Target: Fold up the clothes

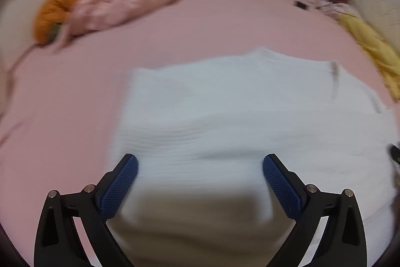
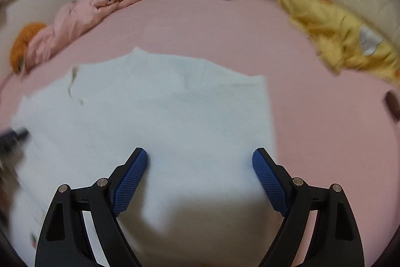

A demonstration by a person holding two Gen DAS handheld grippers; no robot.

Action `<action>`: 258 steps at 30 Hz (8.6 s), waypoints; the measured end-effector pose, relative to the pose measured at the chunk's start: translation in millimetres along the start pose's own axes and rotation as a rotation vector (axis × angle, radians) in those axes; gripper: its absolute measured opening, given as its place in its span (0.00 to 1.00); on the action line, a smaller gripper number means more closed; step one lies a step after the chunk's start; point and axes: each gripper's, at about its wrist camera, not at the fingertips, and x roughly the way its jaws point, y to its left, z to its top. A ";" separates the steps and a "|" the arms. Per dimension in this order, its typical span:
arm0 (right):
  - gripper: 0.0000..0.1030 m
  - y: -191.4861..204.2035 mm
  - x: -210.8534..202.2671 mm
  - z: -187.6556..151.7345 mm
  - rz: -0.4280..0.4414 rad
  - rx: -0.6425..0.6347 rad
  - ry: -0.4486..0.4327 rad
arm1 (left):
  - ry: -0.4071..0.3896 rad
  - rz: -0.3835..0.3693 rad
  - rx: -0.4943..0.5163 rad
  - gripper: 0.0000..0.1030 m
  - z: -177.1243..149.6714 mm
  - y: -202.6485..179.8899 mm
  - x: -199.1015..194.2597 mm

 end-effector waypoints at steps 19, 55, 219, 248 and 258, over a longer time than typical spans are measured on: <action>0.83 -15.7 -78.3 -46.1 0.059 0.063 0.061 | 0.001 0.081 -0.037 0.99 -43.5 58.9 -57.4; 0.84 58.3 -300.5 -207.0 0.092 0.006 0.013 | 0.116 -0.141 0.059 0.99 -271.4 7.6 -251.2; 0.79 51.1 -46.7 -40.6 0.092 -0.135 -0.063 | -0.098 0.053 -0.017 0.99 -48.5 21.8 -31.4; 0.68 -8.2 -141.1 -64.7 -0.005 0.111 -0.052 | -0.009 0.227 -0.262 1.00 -98.0 119.5 -146.3; 0.68 39.7 -205.2 -115.7 0.091 0.062 -0.039 | 0.159 -0.165 -0.225 1.00 -218.1 13.5 -177.7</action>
